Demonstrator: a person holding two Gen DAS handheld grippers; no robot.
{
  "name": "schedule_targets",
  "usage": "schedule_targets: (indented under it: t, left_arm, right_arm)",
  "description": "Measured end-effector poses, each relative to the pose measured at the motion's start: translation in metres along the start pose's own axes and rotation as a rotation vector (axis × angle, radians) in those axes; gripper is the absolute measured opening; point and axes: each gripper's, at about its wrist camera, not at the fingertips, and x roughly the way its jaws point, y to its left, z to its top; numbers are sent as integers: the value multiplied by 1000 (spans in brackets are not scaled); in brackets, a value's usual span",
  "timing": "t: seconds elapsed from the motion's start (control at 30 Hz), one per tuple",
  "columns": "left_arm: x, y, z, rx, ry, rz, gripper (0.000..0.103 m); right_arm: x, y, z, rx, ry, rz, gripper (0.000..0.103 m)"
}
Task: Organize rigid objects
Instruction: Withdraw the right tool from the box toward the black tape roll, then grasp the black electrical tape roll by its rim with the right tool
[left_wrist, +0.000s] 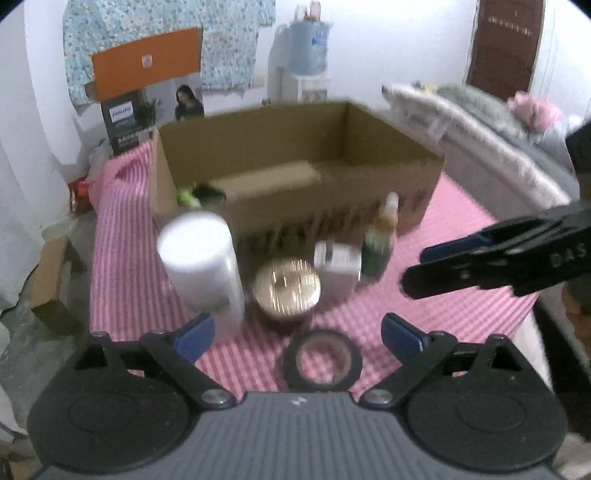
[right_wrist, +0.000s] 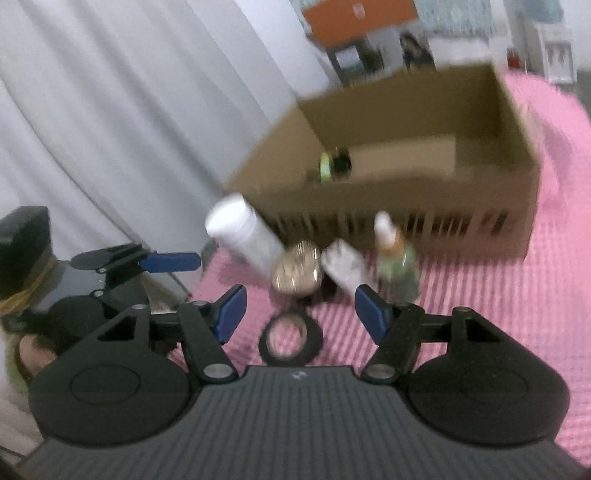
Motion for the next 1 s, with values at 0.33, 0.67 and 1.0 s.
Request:
schedule_targets:
  t: [0.33, 0.67, 1.0]
  left_arm:
    - [47, -23, -33, 94, 98, 34, 78]
    - [53, -34, -38, 106, 80, 0, 68]
    - [59, -69, -31, 180, 52, -77, 67]
  right_arm:
    - [78, 10, -27, -58, 158, -61, 36]
    - [91, 10, -30, -77, 176, -72, 26]
    - [58, -12, -36, -36, 137, -172, 26]
